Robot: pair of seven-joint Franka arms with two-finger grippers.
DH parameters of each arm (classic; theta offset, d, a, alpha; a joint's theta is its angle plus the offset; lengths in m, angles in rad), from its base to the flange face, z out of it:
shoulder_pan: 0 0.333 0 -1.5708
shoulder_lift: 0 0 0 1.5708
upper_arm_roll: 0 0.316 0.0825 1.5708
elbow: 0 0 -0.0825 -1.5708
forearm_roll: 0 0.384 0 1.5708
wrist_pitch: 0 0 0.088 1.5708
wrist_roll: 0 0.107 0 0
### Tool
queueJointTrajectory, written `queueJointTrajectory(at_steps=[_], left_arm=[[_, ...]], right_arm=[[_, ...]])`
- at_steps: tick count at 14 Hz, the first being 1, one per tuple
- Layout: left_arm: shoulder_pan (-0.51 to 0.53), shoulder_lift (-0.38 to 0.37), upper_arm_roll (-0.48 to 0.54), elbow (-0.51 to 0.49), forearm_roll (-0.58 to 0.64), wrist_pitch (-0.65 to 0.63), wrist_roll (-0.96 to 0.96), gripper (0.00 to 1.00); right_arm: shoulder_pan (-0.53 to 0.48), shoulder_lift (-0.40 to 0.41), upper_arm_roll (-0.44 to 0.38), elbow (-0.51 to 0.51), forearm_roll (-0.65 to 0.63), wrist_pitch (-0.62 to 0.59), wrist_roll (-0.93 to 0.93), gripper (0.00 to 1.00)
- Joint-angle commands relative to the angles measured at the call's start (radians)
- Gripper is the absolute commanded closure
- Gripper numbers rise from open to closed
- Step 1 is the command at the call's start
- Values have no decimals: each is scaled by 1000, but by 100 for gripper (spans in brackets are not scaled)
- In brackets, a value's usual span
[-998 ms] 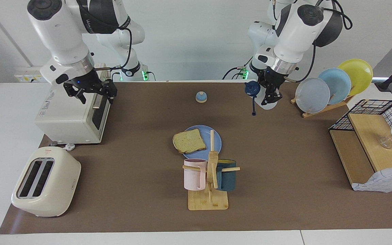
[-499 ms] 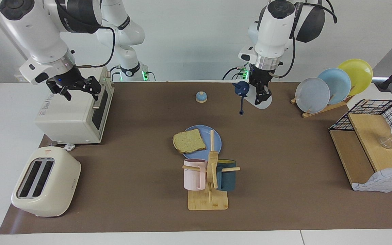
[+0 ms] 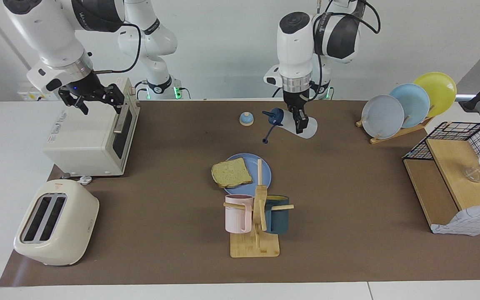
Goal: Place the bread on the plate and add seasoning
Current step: 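Carry the open bottle over the bread with the left gripper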
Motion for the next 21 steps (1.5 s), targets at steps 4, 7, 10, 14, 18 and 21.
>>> queueJointTrajectory(at_steps=[4, 7, 10, 14, 18, 21], left_arm=[[-53, 90, 10, 69, 66, -40, -91, 100], [-70, 121, 10, 75, 121, -39, -125, 100], [-110, 165, 10, 98, 194, -77, -162, 100], [-154, 219, 10, 130, 267, -170, -174, 100], [-183, 332, 12, 224, 353, -279, -177, 100], [-208, 354, 10, 227, 428, -330, -177, 100]], right_arm=[[-2, 1, -17, 15, -18, 27, -41, 0], [21, -9, -33, 12, -17, 23, -43, 0], [34, 0, -34, 18, -27, 29, -40, 0], [36, 19, -34, 35, -21, 19, -40, 0], [25, 19, -33, 35, -12, 15, -41, 0], [27, 16, -36, 35, -11, 22, -38, 0]])
